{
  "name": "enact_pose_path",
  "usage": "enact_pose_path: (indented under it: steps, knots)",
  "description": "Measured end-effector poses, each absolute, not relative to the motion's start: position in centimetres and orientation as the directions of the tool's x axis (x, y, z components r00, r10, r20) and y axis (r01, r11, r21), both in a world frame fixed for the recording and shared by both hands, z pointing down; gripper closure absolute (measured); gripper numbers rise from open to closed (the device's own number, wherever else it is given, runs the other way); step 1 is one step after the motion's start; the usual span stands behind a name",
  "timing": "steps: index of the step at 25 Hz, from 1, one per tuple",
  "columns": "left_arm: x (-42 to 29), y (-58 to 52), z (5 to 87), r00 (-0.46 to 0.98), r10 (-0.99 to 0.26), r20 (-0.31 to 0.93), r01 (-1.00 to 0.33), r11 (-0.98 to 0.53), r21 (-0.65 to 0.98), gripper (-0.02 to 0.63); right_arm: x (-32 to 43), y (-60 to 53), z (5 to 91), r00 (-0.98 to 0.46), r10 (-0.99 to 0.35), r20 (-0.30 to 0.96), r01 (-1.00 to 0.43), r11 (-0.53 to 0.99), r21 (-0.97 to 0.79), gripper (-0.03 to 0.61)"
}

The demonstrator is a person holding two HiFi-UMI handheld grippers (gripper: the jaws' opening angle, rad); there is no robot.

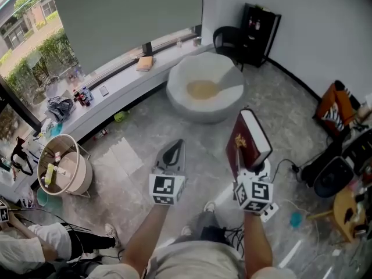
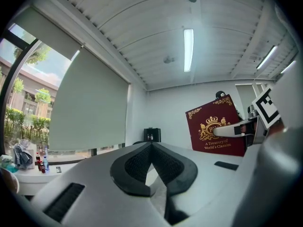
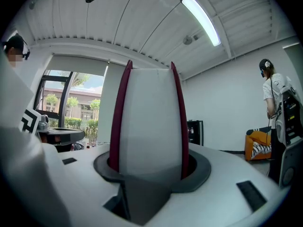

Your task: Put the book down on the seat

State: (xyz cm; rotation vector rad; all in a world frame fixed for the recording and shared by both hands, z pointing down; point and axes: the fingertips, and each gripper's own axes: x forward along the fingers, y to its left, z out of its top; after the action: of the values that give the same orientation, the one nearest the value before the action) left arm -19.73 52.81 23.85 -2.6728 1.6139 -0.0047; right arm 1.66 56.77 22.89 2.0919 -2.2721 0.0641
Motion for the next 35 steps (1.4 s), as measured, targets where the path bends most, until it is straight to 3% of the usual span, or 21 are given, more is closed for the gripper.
enact_pose_path:
  steps: [10, 23, 35]
  knots:
    - [-17.6, 43.6, 24.6, 0.452, -0.892, 0.022, -0.891, -0.453, -0.023, 0.607, 3.4, 46.7, 24.1, -0.112, -0.99, 0.086, -0.994, 0.111, -0.021, 0.356]
    - [-9.4, 29.2, 22.8, 0.44, -0.898, -0.02, -0.897, -0.438, -0.066, 0.607, 10.8, 31.4, 24.9, -0.149, -0.983, 0.108, -0.988, 0.144, -0.048, 0.356]
    - [-5.2, 22.3, 23.3, 0.452, -0.892, -0.009, -0.889, -0.45, -0.082, 0.607, 14.3, 24.8, 26.9, -0.16, -0.977, 0.14, -0.986, 0.151, -0.071, 0.356]
